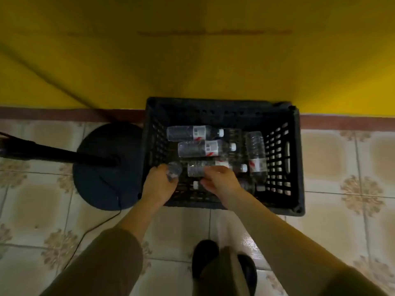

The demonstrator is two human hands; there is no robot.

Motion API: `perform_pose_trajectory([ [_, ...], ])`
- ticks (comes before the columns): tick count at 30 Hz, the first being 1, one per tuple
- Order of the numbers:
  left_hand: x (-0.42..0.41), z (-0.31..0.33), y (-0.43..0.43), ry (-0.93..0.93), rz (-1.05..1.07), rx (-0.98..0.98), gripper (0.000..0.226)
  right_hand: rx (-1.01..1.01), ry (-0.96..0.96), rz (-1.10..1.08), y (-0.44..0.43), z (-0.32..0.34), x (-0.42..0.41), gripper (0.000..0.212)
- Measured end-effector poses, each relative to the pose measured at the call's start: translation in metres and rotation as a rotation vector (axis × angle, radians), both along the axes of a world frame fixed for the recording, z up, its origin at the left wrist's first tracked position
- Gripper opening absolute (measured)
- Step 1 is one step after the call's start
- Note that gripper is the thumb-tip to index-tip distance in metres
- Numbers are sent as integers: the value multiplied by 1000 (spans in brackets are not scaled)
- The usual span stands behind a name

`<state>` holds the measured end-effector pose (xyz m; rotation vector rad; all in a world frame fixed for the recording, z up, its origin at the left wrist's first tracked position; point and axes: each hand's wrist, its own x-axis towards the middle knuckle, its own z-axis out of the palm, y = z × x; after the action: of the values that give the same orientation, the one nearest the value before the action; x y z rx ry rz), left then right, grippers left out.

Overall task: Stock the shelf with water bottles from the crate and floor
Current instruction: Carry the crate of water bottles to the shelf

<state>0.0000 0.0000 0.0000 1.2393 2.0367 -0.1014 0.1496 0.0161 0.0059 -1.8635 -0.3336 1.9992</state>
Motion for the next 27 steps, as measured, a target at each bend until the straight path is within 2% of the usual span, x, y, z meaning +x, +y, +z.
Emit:
perform_pose_trajectory([
  [4,-2,-56,14,130,-177,-191,58,-128,169,-49,16,-66,-41,30],
  [7,-9,-89,15,305,-402,-366,78,-245,237,-37,12,-111,-62,40],
  [9,-12,-96,18,386,-446,-420,72,-298,295,-36,10,-133,-73,46],
  [11,-13,-97,24,378,-412,-390,57,-311,292,6,11,-142,-80,45],
  [13,-12,-83,29,292,-326,-334,47,-155,149,222,11,-134,-78,38],
  [16,-5,-51,37,138,-211,-332,49,289,-61,603,11,-108,-50,41],
  [18,3,-22,40,68,-200,-336,50,462,-119,786,9,-88,-28,61],
  [20,13,9,43,-34,-170,-328,44,531,-208,964,4,-68,-10,84],
  [23,35,55,46,-210,-94,-274,31,617,-377,1038,1,-35,10,92],
  [27,57,85,50,-199,-177,-233,36,654,-413,965,3,1,37,82],
])
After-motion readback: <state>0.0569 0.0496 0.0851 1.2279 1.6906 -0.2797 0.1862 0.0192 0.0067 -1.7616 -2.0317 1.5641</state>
